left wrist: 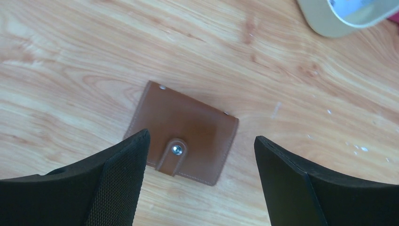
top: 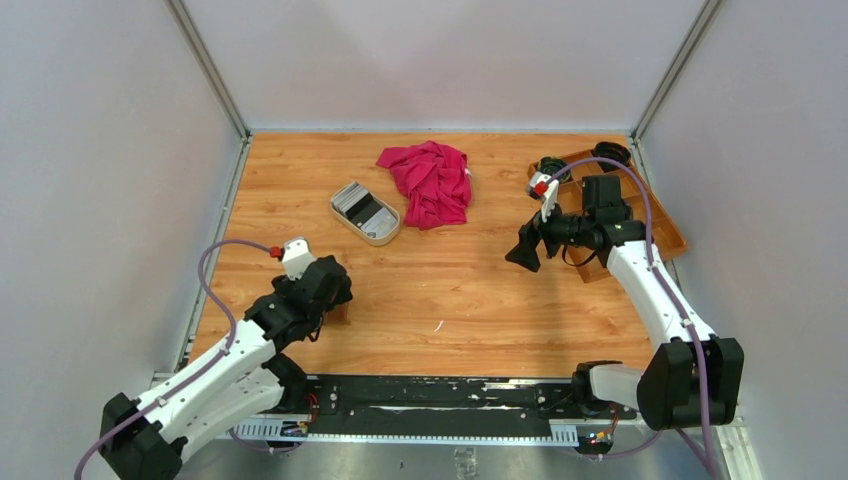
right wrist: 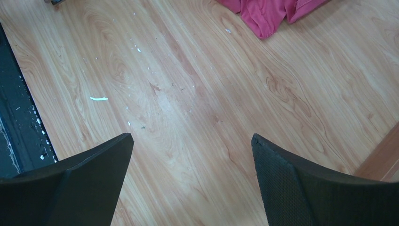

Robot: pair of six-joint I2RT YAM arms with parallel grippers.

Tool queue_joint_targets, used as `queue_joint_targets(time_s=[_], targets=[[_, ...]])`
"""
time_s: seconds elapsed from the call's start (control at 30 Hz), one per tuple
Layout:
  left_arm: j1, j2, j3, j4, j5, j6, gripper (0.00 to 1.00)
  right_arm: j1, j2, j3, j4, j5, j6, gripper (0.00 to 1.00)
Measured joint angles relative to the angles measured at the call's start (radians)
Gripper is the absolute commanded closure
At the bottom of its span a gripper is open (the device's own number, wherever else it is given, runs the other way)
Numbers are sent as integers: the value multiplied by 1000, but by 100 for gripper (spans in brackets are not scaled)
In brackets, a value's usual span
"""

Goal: Put the credit cards into the card holder
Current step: Open the card holder at the center of the board.

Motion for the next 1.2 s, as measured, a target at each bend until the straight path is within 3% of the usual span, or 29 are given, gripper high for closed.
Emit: queue_joint_targets(time_s=[0.1, 0.2, 0.37, 0.43, 0.5, 0.6, 0.83, 0.97, 1.2], targets=[[24, 13, -18, 3, -72, -29, 14, 0, 0, 0, 0, 0, -1, 0], [123, -33, -77, 39, -93, -35, 15, 0, 0, 0, 0, 0, -3, 0], [370, -108, -223, 154, 45, -2, 20, 0, 0, 0, -1, 0, -4, 0], [415, -103, -262, 190, 111, 7, 22, 0, 0, 0, -1, 0, -5, 0], [424, -90, -281, 224, 155, 15, 26, 0, 0, 0, -2, 0, -5, 0], [429, -80, -286, 279, 236, 10, 42, 0, 0, 0, -2, 0, -6, 0], [431, -64, -340, 417, 430, -23, 62, 0, 0, 0, -3, 0, -7, 0], [431, -62, -365, 474, 523, -46, 67, 0, 0, 0, -4, 0, -7, 0], [400, -47, -396, 547, 630, -67, 68, 0, 0, 0, -6, 0, -7, 0]])
